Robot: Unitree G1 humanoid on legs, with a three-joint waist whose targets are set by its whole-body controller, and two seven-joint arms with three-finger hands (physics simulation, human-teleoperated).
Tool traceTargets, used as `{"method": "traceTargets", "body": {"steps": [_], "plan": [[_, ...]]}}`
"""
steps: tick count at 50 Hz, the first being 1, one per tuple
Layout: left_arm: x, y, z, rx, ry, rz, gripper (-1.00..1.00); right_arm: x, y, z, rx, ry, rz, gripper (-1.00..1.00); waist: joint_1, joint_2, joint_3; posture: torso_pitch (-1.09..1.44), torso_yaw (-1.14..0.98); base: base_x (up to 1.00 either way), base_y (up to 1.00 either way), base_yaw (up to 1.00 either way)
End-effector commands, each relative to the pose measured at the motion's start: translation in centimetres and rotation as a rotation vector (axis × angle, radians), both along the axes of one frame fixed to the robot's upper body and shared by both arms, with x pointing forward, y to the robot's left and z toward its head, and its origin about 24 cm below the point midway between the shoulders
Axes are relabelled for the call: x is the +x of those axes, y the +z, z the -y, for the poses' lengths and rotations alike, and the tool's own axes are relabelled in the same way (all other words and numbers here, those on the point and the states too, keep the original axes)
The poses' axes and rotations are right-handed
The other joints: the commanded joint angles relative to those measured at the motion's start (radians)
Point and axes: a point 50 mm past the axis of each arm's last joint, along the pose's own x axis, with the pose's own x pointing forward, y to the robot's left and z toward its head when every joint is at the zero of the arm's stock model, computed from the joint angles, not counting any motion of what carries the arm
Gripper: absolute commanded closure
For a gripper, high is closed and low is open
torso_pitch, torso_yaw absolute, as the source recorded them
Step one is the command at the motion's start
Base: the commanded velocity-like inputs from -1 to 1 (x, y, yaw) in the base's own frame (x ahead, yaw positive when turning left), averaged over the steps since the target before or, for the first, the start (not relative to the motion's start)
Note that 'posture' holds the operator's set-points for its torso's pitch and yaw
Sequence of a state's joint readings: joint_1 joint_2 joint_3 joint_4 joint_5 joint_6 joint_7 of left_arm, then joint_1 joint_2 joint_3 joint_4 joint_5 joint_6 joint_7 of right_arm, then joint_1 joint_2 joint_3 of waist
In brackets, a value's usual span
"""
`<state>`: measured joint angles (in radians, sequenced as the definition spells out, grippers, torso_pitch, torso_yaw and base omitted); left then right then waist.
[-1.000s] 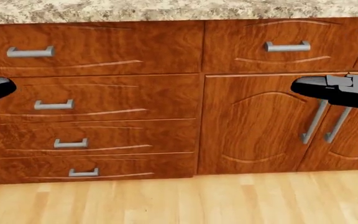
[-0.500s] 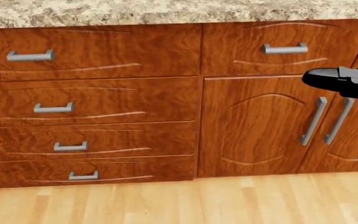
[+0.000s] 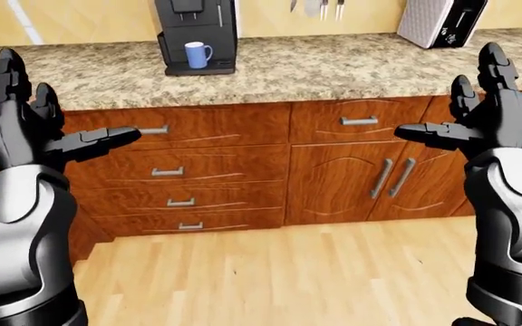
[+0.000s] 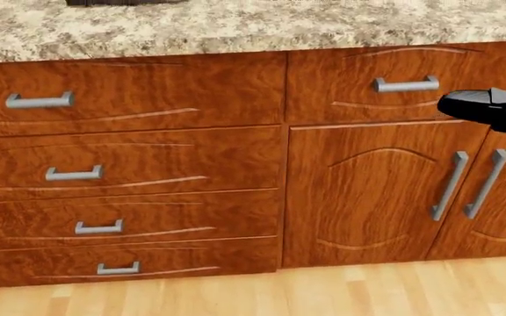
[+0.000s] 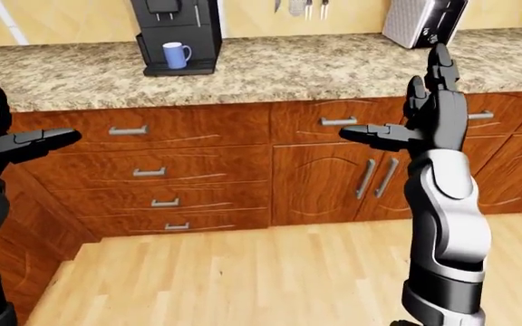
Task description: Pick the mug from under the coffee machine dispenser and place it on the counter.
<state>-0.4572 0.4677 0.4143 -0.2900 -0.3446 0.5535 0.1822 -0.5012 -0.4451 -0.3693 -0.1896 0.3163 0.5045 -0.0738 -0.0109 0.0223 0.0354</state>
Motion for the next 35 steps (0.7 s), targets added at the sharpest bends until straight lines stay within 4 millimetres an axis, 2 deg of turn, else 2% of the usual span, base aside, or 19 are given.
{"method": "traceTargets", "body": {"steps": [1,3,4,5,6,8,11,15,17,19,20,22,25,29,31,32,34,35], "plan": [[-0.62,1.76,-0.23,0.028,0.019,0.082,-1.00,-0.38,1.90,-0.48,-0.027,0.017,0.090,-1.00,0.005,-0.013,-0.015,0.00,0.00,0.14,0.07,0.00],[-0.64,1.85,-0.20,0.029,0.020,0.083,-1.00,-0.38,1.93,-0.54,-0.028,0.019,0.090,-1.00,0.001,0.004,-0.013,0.00,0.00,0.14,0.07,0.00],[-0.65,1.88,-0.16,0.028,0.019,0.083,-1.00,-0.38,1.98,-0.56,-0.027,0.019,0.090,-1.00,-0.001,0.025,-0.013,0.00,0.00,0.16,0.06,0.00],[-0.67,1.92,-0.14,0.029,0.018,0.084,-1.00,-0.38,2.00,-0.55,-0.027,0.019,0.090,-1.00,0.000,0.036,-0.012,0.00,0.00,0.15,0.07,0.00],[-0.69,1.94,-0.15,0.028,0.019,0.084,-1.00,-0.38,1.99,-0.54,-0.027,0.019,0.090,-1.00,0.004,0.027,-0.017,0.00,0.00,0.14,0.07,0.00],[-0.73,1.94,-0.16,0.029,0.020,0.084,-1.00,-0.38,1.93,-0.53,-0.025,0.019,0.089,-1.00,0.003,0.051,-0.010,0.00,0.00,0.14,0.10,0.00],[-0.79,2.12,-0.12,0.029,0.018,0.086,-1.00,-0.39,2.00,-0.53,-0.026,0.019,0.090,-1.00,0.014,0.031,-0.018,0.00,0.00,0.15,0.11,0.00],[-0.76,2.11,-0.15,0.029,0.018,0.088,-1.00,-0.40,1.96,-0.52,-0.026,0.017,0.089,-1.00,0.023,-0.006,-0.006,0.00,0.00,0.15,0.10,0.00],[-0.77,2.13,-0.19,0.029,0.018,0.088,-1.00,-0.39,1.96,-0.49,-0.025,0.016,0.088,-1.00,0.027,-0.033,-0.009,0.00,0.00,0.15,0.10,0.00],[-0.76,2.09,-0.18,0.029,0.018,0.088,-1.00,-0.40,1.97,-0.50,-0.025,0.016,0.088,-1.00,0.030,-0.081,-0.024,0.00,0.00,0.14,0.11,0.00],[-0.77,2.06,-0.19,0.029,0.018,0.088,-1.00,-0.39,1.93,-0.50,-0.025,0.015,0.087,-1.00,0.024,-0.051,-0.017,0.00,0.00,0.15,0.11,0.00],[-0.78,2.06,-0.22,0.030,0.019,0.089,-1.00,-0.39,1.91,-0.51,-0.024,0.016,0.087,-1.00,0.019,-0.074,-0.004,0.00,0.00,0.15,0.10,0.00],[-0.78,1.97,-0.20,0.031,0.018,0.088,-1.00,-0.39,1.88,-0.49,-0.024,0.015,0.086,-1.00,0.009,-0.061,-0.014,0.00,0.00,0.15,0.10,0.00],[-0.79,1.96,-0.21,0.031,0.019,0.087,-1.00,-0.38,1.92,-0.49,-0.021,0.016,0.086,-1.00,0.005,-0.026,0.001,0.00,0.00,0.15,0.11,0.00],[-0.80,1.99,-0.22,0.030,0.019,0.088,-1.00,-0.39,1.96,-0.46,-0.021,0.015,0.087,-1.00,0.001,0.003,-0.003,0.00,0.00,0.14,0.11,0.00],[-0.81,2.00,-0.21,0.031,0.019,0.088,-1.00,-0.39,1.97,-0.44,-0.021,0.015,0.087,-1.00,-0.002,0.026,-0.008,0.00,0.00,0.14,0.10,0.00],[-0.82,2.02,-0.24,0.031,0.020,0.089,-1.00,-0.39,2.01,-0.45,-0.021,0.015,0.087,-1.00,-0.001,0.097,-0.032,0.00,0.00,0.14,0.11,0.00],[-0.82,2.01,-0.23,0.031,0.020,0.089,-1.00,-0.40,2.01,-0.45,-0.021,0.015,0.087,-1.00,0.005,0.045,-0.020,0.00,0.00,0.15,0.11,0.00]]}}
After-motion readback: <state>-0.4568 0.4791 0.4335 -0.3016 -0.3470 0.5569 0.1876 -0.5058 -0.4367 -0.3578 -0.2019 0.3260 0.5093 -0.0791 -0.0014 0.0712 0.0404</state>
